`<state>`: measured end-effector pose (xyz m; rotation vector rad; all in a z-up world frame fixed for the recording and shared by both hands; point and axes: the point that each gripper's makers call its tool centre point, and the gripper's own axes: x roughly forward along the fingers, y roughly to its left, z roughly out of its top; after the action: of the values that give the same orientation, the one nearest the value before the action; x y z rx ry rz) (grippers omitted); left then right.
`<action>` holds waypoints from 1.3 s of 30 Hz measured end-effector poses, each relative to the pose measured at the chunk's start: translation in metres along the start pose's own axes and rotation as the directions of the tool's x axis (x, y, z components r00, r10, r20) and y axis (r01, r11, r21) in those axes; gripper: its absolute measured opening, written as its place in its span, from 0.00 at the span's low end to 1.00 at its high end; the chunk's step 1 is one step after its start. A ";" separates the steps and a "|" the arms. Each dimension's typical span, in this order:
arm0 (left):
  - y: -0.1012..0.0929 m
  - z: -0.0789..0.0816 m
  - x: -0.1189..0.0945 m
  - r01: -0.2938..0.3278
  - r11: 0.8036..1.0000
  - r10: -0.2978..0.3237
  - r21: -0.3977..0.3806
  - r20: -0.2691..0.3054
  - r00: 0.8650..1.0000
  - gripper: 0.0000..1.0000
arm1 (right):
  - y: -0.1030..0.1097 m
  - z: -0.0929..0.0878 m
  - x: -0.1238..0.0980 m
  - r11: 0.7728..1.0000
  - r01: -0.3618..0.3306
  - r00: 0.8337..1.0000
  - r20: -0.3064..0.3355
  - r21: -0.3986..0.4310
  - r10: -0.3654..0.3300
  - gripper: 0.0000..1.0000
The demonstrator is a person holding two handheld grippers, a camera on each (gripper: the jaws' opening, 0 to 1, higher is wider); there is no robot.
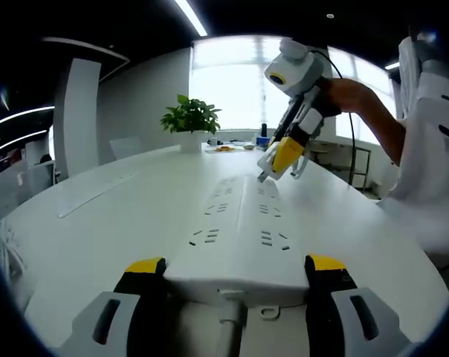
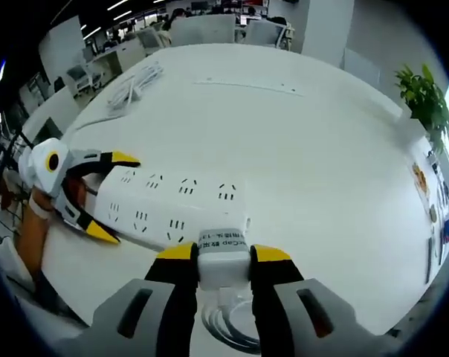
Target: Straighten the power strip on the desk, plug the charger into it
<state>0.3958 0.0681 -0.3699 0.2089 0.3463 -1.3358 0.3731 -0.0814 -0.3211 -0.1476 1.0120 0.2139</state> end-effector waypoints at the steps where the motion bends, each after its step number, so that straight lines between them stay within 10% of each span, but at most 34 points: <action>1: 0.000 0.000 0.000 -0.001 1.000 0.001 0.000 0.000 1.000 0.76 | 0.000 0.001 0.001 1.000 0.005 1.000 -0.007 0.001 -0.005 0.26; 39: 0.000 0.004 0.005 0.006 1.000 -0.006 -0.001 -0.005 1.000 0.73 | -0.010 0.034 0.023 0.998 0.027 0.997 -0.065 -0.054 -0.030 0.26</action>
<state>0.3970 0.0619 -0.3679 0.2106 0.3515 -1.3416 0.4156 -0.0810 -0.3222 -0.2186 1.0696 0.2112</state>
